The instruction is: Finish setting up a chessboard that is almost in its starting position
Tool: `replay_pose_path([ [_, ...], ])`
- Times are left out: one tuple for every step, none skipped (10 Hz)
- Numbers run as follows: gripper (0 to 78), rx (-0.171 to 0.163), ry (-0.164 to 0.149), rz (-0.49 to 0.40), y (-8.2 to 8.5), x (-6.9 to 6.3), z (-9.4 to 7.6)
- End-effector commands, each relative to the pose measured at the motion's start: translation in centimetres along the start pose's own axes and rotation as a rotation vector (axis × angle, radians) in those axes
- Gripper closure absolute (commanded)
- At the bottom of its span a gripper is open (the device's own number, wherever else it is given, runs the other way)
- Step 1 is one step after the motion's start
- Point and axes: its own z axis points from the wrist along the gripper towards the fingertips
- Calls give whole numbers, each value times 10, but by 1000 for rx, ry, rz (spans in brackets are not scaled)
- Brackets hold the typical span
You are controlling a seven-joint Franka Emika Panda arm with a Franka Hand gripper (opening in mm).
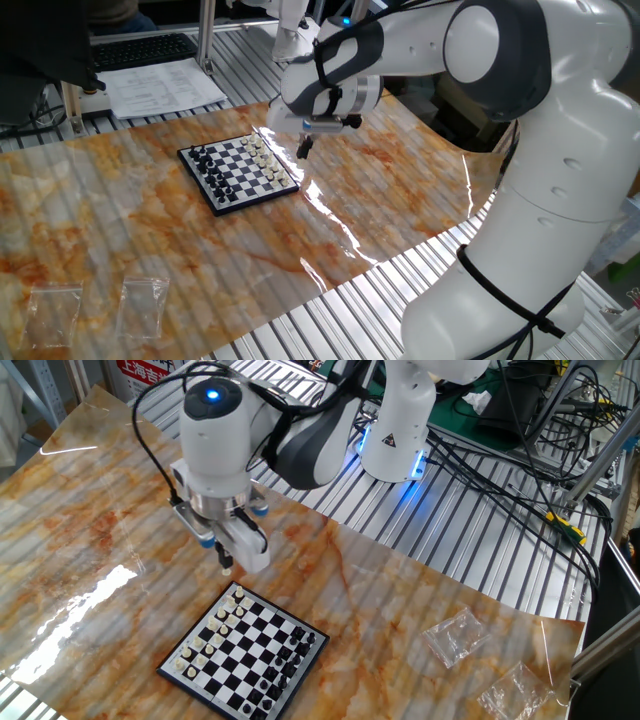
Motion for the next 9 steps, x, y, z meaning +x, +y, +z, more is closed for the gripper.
replay_pose_path([
  [764,3,6,24,4,-14,-4],
  [764,4,6,31,6,-21,-5],
  [764,3,5,37,6,-25,-5],
  [764,2,2,40,6,-26,-6],
  [764,6,0,52,8,-27,-8],
  [764,8,7,55,9,-25,-8],
  [764,9,11,54,9,-25,-8],
  [764,8,15,44,9,-25,-8],
  [764,-1,24,30,9,-25,-8],
])
